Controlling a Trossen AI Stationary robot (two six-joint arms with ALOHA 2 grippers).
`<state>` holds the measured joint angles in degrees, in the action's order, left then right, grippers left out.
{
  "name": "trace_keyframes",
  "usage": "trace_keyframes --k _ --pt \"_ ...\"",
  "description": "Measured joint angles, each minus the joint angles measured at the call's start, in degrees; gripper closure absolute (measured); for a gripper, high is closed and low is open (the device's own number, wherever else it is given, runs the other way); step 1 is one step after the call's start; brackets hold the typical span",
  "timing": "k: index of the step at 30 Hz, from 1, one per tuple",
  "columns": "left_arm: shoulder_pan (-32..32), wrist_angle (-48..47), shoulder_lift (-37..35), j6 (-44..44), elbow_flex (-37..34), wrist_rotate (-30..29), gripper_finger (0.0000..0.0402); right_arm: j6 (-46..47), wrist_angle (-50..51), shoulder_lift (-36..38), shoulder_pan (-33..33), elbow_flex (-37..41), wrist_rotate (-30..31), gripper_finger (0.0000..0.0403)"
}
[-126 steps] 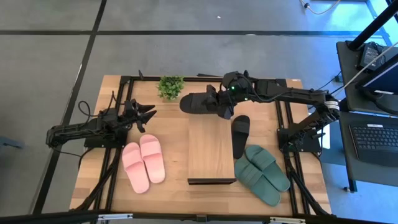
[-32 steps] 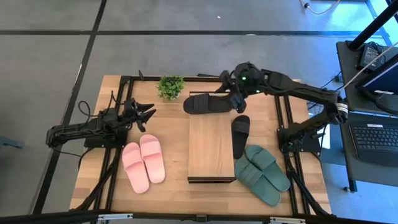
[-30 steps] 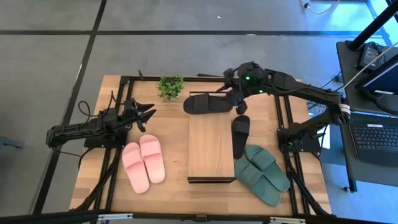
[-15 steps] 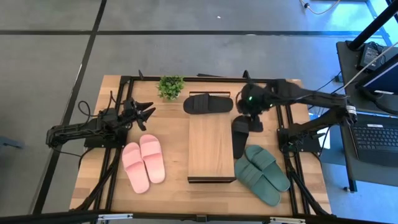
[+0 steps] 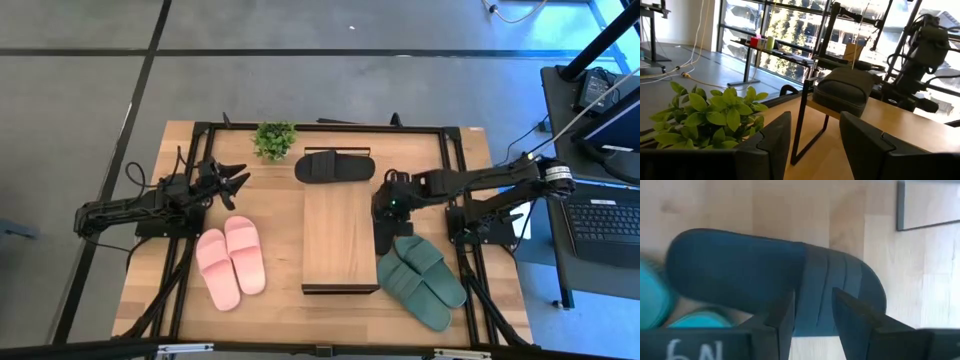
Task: Pick and place slides into the shelf
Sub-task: Put the black slide on the shelf
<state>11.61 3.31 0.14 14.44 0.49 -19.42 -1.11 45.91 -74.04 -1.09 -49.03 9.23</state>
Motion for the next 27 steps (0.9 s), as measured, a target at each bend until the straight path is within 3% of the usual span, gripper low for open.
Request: trace_keyframes --k 10,17,20,27 --pt "-0.02 0.00 0.00 -0.02 -0.01 -0.02 0.0240 7.40 -1.62 0.00 -3.77 5.26 0.18 0.0285" --pt "-0.01 0.00 0.00 -0.02 0.00 -0.04 0.0240 7.41 -2.90 0.00 -4.06 5.32 -4.88 0.0282" --pt "0.01 0.00 0.00 0.00 0.00 -0.04 0.0240 7.35 -2.87 0.00 -4.06 5.15 -5.03 0.0261" --pt "0.00 0.01 0.00 0.02 0.00 -0.05 0.0240 10.01 -1.37 0.00 -4.06 2.88 -4.88 0.0172"
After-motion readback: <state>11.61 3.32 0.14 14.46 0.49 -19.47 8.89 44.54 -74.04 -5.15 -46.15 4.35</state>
